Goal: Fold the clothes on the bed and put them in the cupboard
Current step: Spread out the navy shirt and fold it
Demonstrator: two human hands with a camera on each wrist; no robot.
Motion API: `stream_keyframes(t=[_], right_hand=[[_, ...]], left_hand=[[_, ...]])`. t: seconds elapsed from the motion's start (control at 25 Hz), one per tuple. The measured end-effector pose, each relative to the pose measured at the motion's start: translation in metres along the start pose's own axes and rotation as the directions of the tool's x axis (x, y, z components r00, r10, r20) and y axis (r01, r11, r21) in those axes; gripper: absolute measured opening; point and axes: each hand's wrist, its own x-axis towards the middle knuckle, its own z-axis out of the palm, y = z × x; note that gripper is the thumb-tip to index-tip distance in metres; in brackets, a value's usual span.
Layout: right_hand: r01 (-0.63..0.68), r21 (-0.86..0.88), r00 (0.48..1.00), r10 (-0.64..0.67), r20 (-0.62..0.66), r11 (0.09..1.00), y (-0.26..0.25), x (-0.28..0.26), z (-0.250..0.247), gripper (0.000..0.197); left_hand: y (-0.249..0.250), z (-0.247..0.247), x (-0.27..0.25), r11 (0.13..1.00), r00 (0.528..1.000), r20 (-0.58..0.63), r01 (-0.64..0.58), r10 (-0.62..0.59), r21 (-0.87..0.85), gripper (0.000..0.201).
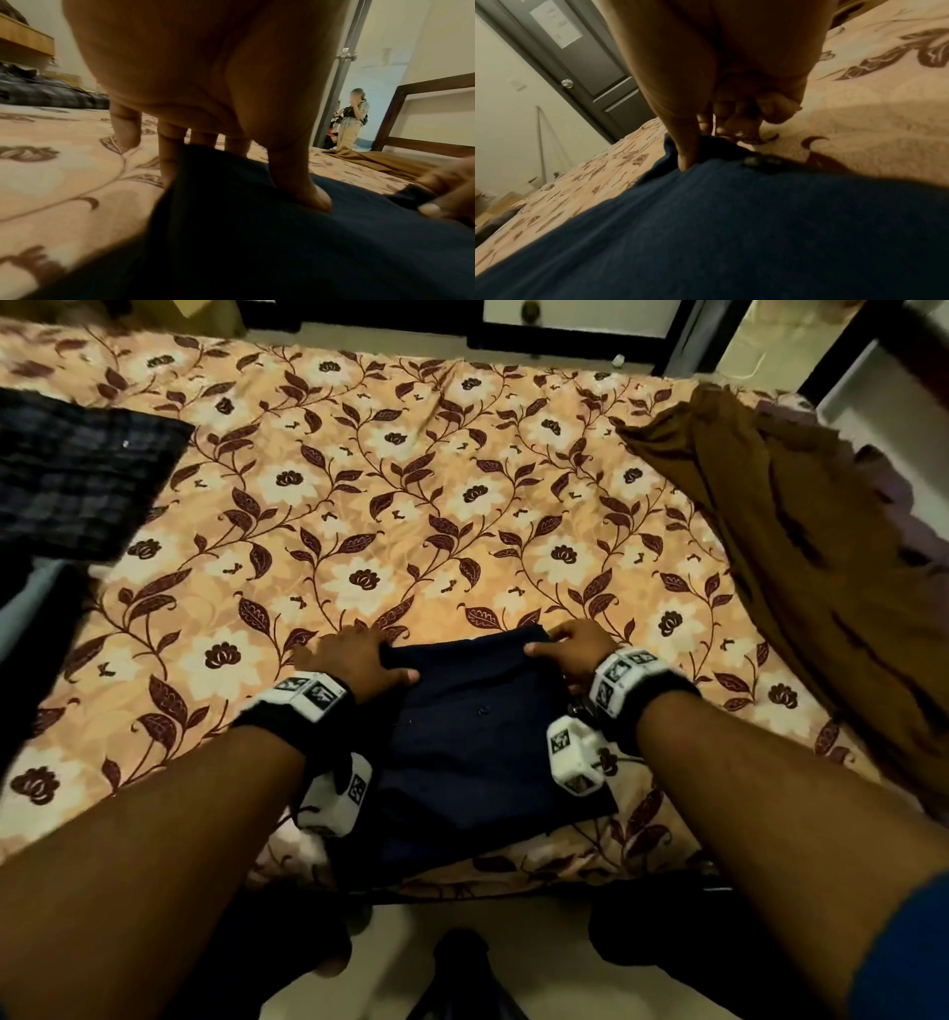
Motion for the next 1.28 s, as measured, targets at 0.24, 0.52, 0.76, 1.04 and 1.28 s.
stream_keyframes(t=[0.24, 0.52, 0.76, 1.04, 1.28], right_hand=[[-0.04, -0.128, 0.993, 0.053, 0.101, 0.991, -0.018, 0.006, -0.004, 0.034], [0.091, 0.496, 0.965, -0.199, 0.169, 0.863, -0.051, -0.065, -0.078, 0.037], [0.646, 0.172, 0.761, -0.61, -0.223, 0.743, -0.047, -0.115, -0.12, 0.025], [0.516, -0.651, 0.856, -0.36, 0.371, 0.557, 0.091, -0.107, -0.035, 0.045], [0.581, -0.41, 0.783, -0.62, 0.047, 0.703, 0.042, -0.093, -0.008, 0.014]], left_hand=[[-0.045, -0.031, 0.023, 0.981, 0.961, 0.261, -0.045, 0.094, -0.187, 0.039], [-0.044, -0.108, -0.039, 0.837, 0.958, -0.048, -0.271, 0.283, -0.474, 0.02], [-0.031, -0.129, -0.13, 0.792, 0.513, -0.622, -0.515, 0.592, 0.329, 0.025], [-0.021, 0.05, -0.127, 0.892, 0.895, -0.183, -0.344, 0.406, 0.293, 0.037], [-0.005, 0.011, -0.08, 0.877, 0.851, -0.487, -0.373, 0.195, -0.301, 0.027]])
